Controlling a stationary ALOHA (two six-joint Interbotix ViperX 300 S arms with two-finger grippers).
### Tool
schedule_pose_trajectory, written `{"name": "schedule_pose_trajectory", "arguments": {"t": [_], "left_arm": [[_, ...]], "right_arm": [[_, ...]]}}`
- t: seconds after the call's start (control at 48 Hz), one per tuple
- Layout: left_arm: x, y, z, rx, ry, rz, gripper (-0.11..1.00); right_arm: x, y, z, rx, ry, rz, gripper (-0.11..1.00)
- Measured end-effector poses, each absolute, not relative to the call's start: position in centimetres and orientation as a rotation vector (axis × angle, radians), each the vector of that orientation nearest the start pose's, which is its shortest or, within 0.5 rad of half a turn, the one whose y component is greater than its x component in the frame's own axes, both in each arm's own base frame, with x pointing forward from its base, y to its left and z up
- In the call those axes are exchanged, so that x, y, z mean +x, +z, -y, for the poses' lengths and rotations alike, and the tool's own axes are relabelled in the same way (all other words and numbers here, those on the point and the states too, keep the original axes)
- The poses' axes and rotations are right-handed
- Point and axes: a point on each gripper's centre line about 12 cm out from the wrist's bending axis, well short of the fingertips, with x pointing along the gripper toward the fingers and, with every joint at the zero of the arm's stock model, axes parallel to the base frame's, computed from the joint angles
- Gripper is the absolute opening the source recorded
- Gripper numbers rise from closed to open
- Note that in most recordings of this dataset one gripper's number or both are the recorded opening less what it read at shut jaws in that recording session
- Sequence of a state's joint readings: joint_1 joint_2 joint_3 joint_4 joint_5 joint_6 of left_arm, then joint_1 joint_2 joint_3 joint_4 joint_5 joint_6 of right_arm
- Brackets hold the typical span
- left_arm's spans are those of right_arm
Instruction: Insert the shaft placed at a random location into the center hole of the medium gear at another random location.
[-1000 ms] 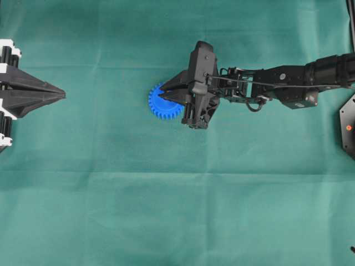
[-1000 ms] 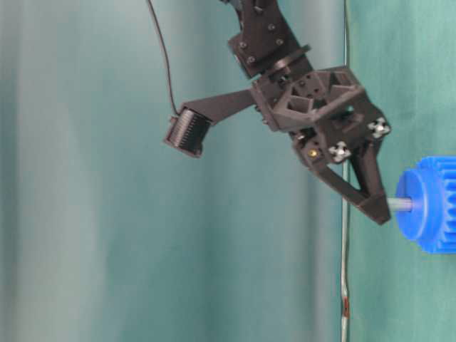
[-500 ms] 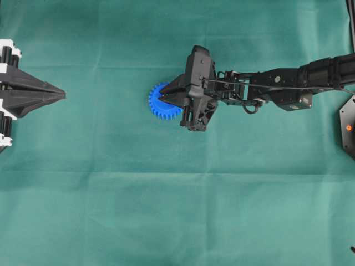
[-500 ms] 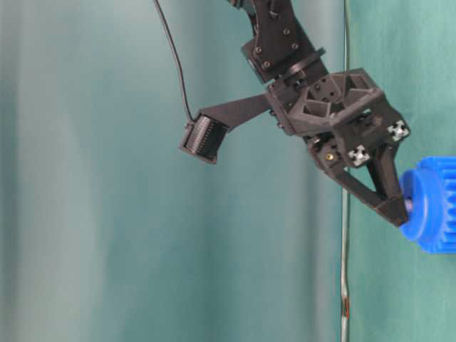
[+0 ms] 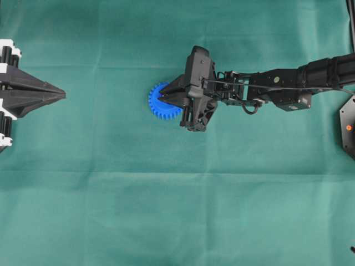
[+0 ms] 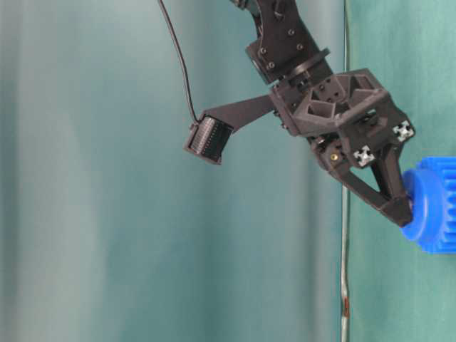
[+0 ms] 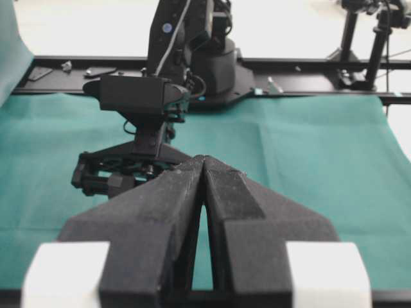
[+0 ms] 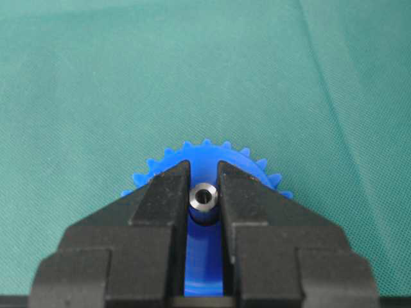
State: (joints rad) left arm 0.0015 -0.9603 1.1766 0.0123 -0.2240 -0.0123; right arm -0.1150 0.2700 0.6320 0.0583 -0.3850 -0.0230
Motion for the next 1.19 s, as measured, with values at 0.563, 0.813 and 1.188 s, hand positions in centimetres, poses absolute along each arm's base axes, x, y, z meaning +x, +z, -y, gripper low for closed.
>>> {"name": "schedule_pose_trajectory", "arguments": {"t": [0.563,0.813,1.188], "left_arm": [[20.0,28.4,0.0,0.0,-0.001,0.008,0.0],[19.9,28.4,0.0,0.0,-0.001,0.006,0.0],[19.9,28.4,0.0,0.0,-0.001,0.006,0.0]], "right_arm": [[42.4,10.7,5.0,0.053,-0.137,-0.505,0.74],[42.1,12.0,4.9,0.053,-0.138,-0.479,0.63],[41.2,16.8,4.9,0.053,-0.136,-0.418,0.63]]}}
